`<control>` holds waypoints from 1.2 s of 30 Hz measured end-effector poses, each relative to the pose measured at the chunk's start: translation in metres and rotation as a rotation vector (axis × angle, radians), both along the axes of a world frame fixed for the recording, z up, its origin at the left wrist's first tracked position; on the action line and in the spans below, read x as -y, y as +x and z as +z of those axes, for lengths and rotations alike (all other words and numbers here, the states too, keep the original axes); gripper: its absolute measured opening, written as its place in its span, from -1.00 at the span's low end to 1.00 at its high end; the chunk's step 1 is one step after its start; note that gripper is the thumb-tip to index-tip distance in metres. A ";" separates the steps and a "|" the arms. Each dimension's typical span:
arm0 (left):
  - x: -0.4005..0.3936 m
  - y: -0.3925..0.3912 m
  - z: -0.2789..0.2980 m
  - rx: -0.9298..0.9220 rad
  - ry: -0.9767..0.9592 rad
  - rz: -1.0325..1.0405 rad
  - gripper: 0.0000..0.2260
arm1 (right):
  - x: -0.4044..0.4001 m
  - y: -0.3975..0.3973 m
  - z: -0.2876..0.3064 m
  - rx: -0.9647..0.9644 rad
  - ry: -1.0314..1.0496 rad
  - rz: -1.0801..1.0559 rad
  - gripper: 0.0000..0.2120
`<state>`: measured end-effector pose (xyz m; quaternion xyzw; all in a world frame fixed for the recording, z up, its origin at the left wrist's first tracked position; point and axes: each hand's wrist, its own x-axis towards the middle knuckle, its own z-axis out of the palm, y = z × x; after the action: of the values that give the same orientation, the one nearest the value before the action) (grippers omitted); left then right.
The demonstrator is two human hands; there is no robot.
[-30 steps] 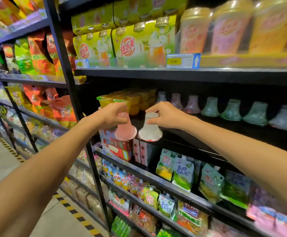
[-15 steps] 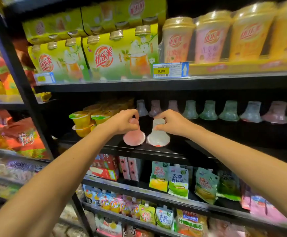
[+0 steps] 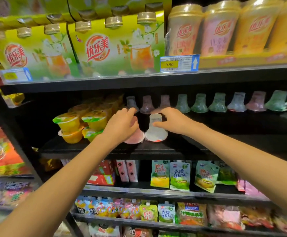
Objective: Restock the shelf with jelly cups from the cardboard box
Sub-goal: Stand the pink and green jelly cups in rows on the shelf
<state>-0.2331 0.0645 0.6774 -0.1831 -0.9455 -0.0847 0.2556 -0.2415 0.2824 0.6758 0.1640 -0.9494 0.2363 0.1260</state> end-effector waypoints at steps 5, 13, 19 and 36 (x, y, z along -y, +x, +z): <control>0.013 0.034 -0.025 -0.172 0.001 -0.286 -0.68 | -0.006 0.043 -0.006 -0.329 0.186 0.001 -0.57; 0.037 0.050 -0.093 -0.036 0.059 -0.258 -0.61 | -0.009 0.073 -0.066 -0.280 0.284 0.046 -0.58; 0.027 0.046 -0.098 -0.017 0.126 -0.233 -0.59 | -0.008 0.069 -0.077 -0.216 0.215 0.062 -0.57; 0.018 0.020 -0.084 0.048 0.172 -0.161 -0.72 | -0.021 0.024 -0.069 -0.159 0.204 0.162 -0.66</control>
<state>-0.2132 0.0461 0.5933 -0.2335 -0.9229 -0.1903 0.2400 -0.2175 0.3031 0.6067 0.2703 -0.9391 0.1345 0.1642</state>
